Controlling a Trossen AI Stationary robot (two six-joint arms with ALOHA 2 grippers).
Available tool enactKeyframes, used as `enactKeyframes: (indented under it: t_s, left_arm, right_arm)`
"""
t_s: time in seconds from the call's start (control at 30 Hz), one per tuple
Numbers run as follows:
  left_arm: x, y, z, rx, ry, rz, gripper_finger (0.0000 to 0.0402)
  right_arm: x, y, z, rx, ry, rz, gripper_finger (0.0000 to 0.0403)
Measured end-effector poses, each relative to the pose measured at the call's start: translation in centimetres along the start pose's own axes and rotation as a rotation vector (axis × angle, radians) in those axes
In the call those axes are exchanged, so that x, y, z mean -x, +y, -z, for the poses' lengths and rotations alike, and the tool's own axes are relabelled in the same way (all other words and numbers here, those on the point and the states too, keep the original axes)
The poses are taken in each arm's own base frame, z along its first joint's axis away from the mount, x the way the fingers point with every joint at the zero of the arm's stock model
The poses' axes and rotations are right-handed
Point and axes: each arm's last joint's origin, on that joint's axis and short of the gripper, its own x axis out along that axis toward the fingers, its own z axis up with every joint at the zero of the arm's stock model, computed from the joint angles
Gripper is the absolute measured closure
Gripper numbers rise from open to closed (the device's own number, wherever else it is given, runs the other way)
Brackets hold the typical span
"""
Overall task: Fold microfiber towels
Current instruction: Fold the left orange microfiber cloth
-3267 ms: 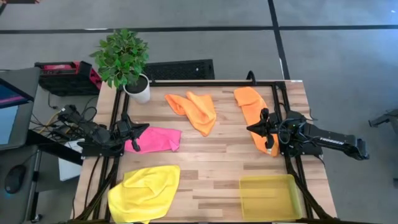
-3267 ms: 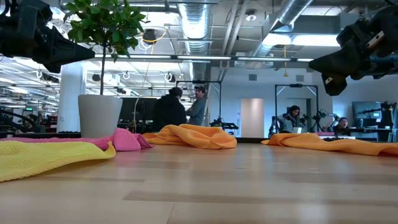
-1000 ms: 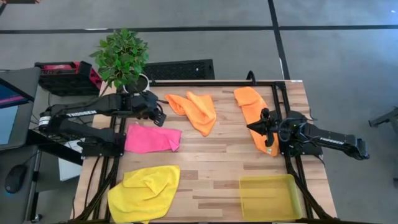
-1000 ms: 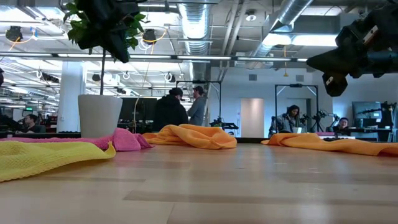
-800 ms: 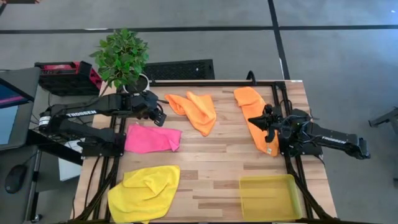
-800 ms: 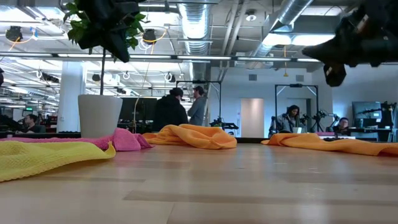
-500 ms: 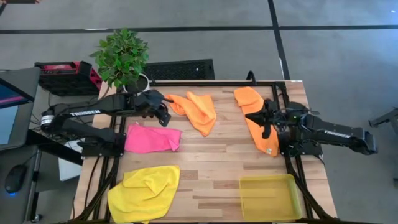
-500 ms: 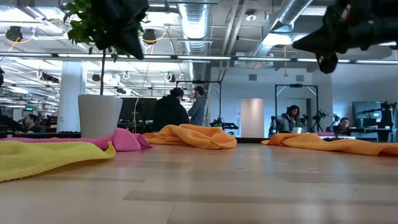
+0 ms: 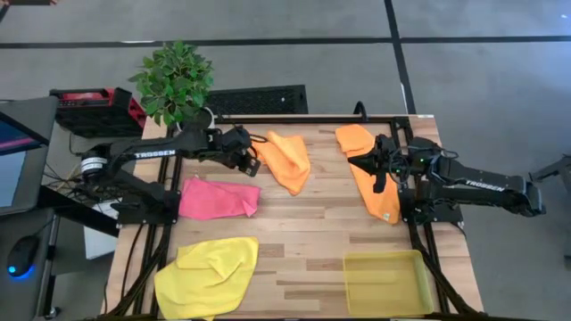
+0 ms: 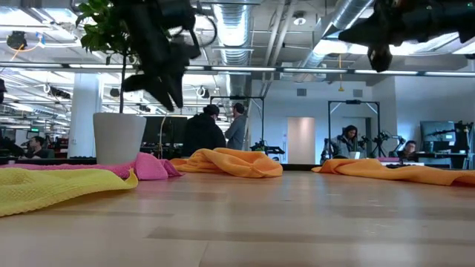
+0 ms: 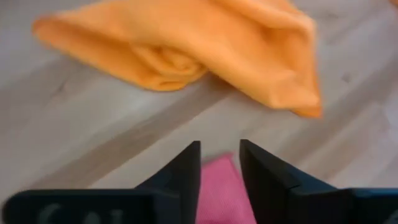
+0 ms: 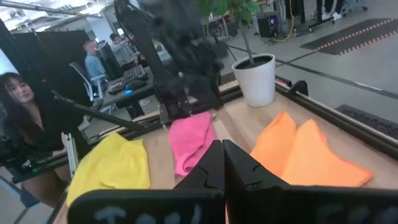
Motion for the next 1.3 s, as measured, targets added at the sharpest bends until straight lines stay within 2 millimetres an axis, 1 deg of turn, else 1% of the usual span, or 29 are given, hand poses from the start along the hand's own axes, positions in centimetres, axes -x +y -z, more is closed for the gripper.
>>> enactKeyframes:
  t_s: [0.1, 0.27, 0.4, 0.5, 0.57, 0.67, 0.83, 1.03, 1.3]
  left_arm:
    - [-1.7, 0.6, -1.1, 0.026, -0.004, -0.023, 0.0266]
    - [-4.6, 1.1, -2.5, -0.094, -0.030, -0.032, 0.0255]
    - [-6.6, 1.8, -3.1, 0.026, -0.008, -0.031, 0.0256]
    - [-7.6, 2.4, -3.5, 0.096, -0.006, -0.060, 0.0259]
    - [-8.0, 2.9, -3.7, 0.151, -0.016, -0.098, 0.0259]
    - [-8.2, 3.6, -4.1, 0.220, -0.030, -0.114, 0.0260]
    - [-9.0, 3.8, -4.9, 0.245, -0.077, -0.091, 0.0260]
    - [-10.5, 4.1, -4.5, 0.288, -0.043, -0.125, 0.0260]
    - [-10.6, 4.4, -4.6, 0.319, -0.059, -0.142, 0.0260]
  right_arm:
    - [0.0, 0.0, 0.0, -0.001, 0.005, 0.001, 0.0393]
    - [0.0, 0.0, 0.0, -0.002, 0.007, 0.002, 0.0392]
    - [0.0, 0.0, 0.0, -0.003, 0.007, 0.002, 0.0392]
    - [0.0, 0.0, 0.0, -0.003, 0.007, 0.002, 0.0392]
    - [0.0, 0.0, 0.0, -0.003, 0.007, 0.002, 0.0392]
    - [0.0, 0.0, 0.0, -0.003, 0.007, 0.002, 0.0392]
    - [0.0, 0.0, 0.0, -0.003, 0.007, 0.002, 0.0392]
    - [0.0, 0.0, 0.0, -0.003, 0.006, 0.003, 0.0392]
    - [0.0, -0.1, 0.0, -0.004, 0.005, 0.008, 0.0391]
